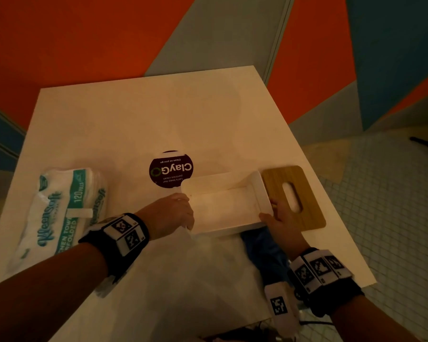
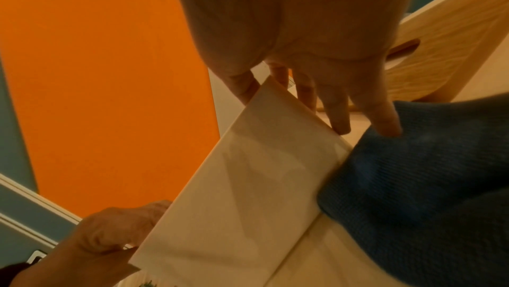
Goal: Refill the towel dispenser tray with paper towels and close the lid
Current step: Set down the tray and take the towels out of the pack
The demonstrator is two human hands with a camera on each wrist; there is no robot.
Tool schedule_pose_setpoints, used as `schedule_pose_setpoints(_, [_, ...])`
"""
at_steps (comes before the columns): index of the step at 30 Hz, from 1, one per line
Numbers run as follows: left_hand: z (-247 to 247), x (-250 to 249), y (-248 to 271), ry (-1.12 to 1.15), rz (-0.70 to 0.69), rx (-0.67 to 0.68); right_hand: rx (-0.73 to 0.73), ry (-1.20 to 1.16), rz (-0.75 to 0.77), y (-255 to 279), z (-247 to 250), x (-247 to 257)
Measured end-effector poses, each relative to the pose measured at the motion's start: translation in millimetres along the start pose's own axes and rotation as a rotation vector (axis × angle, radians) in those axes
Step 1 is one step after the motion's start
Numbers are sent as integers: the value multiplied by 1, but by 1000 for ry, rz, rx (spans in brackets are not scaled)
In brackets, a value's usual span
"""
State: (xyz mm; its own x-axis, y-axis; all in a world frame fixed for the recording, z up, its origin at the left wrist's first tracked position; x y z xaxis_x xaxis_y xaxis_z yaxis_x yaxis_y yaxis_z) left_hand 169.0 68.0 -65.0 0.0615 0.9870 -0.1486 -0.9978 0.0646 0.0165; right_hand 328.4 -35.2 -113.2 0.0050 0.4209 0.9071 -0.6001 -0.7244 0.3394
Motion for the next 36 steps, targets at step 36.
schedule_pose_setpoints(36, [41, 45, 197, 324, 1226, -695, 120, 353, 710, 56, -32, 106])
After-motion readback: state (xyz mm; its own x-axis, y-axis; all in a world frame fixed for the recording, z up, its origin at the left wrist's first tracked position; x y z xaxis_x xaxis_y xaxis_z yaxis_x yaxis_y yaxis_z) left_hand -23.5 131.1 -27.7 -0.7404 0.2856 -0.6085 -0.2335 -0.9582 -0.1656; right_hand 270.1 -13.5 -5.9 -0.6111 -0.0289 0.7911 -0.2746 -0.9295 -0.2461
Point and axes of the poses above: each hand's wrist, its own y-axis away from the middle knuckle, its own z-axis out of the back of the hand, x = y × z, the point moved 9 cm from there along -y, towards the middle knuckle, and after that the axes turned 3 degrees about z, right-handed, at the moved point
